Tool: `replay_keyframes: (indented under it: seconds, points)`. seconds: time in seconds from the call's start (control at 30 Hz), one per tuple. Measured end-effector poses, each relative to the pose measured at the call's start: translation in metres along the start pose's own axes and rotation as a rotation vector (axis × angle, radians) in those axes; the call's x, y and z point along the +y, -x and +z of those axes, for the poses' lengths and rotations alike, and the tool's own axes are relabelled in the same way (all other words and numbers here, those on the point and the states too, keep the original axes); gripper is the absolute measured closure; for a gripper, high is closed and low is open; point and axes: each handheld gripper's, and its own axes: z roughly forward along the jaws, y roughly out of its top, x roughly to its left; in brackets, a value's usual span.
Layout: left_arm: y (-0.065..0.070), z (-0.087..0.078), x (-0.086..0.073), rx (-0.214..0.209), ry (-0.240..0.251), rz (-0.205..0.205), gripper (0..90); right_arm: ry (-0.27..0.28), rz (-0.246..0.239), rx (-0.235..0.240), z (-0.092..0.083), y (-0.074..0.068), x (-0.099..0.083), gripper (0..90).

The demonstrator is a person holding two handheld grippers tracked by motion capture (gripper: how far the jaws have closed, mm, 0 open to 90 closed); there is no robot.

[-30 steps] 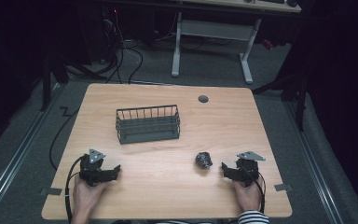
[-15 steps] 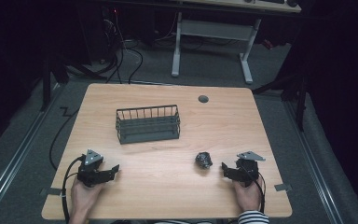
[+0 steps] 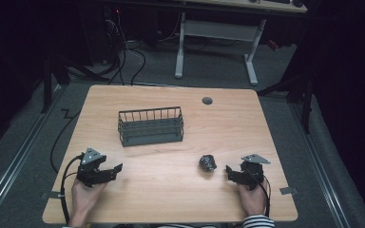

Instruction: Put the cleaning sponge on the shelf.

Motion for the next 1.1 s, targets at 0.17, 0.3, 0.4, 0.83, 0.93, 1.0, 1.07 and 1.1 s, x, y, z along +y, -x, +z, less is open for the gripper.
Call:
replay_keyframes:
  seconds: [0.17,0.3,0.4,0.83,0.93,1.0,1.07,1.1]
  points:
    - [-0.002,-0.006,0.011,-0.021,0.019,-0.01,24.7,0.001,-0.002,-0.001,0.0,0.0,0.0,18.1]
    - [-0.004,-0.009,0.021,-0.028,0.026,-0.014,24.7,0.001,-0.001,-0.001,0.0,0.0,0.0,18.3]
    - [-0.007,-0.011,0.029,-0.037,0.028,-0.019,25.1,0.001,-0.002,-0.001,0.0,0.0,0.0,18.4]
    - [-0.014,-0.01,0.059,-0.067,0.054,-0.021,29.4,0.002,-0.004,0.001,0.0,0.0,0.0,18.7]
    - [-0.017,-0.009,0.065,-0.067,0.056,-0.022,29.3,0.001,-0.004,0.001,0.0,0.0,0.0,18.7]
    - [-0.018,-0.008,0.068,-0.065,0.05,-0.018,29.2,0.001,-0.004,0.001,0.0,0.0,0.0,18.7]
    - [-0.019,-0.006,0.074,-0.058,0.037,-0.012,29.2,0.001,-0.004,0.004,-0.001,-0.001,0.0,18.7]
    - [-0.02,-0.005,0.076,-0.061,0.038,-0.016,29.1,0.001,-0.005,0.004,-0.001,-0.001,-0.001,18.7]
